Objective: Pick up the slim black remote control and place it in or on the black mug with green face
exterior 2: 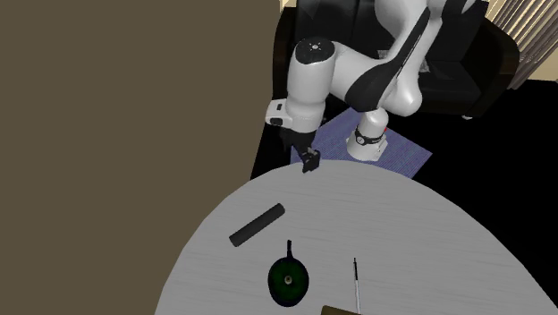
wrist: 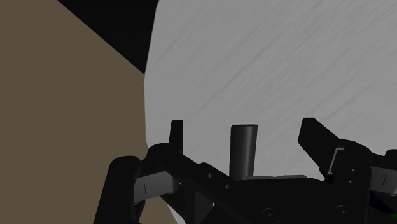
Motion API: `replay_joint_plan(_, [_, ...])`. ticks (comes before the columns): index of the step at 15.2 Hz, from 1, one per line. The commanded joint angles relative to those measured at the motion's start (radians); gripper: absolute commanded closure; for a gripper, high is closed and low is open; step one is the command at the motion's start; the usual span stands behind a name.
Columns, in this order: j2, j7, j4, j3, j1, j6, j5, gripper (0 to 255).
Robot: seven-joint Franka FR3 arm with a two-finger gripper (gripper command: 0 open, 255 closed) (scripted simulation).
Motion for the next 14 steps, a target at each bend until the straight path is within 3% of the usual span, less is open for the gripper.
replay_joint_plan(1, [0.078,0.012,0.05,0.003,0.0,0.029,-0.004,0])
replay_joint_plan(14, [0.586,0.089,0.486,0.012,0.022,0.107,-0.037,0])
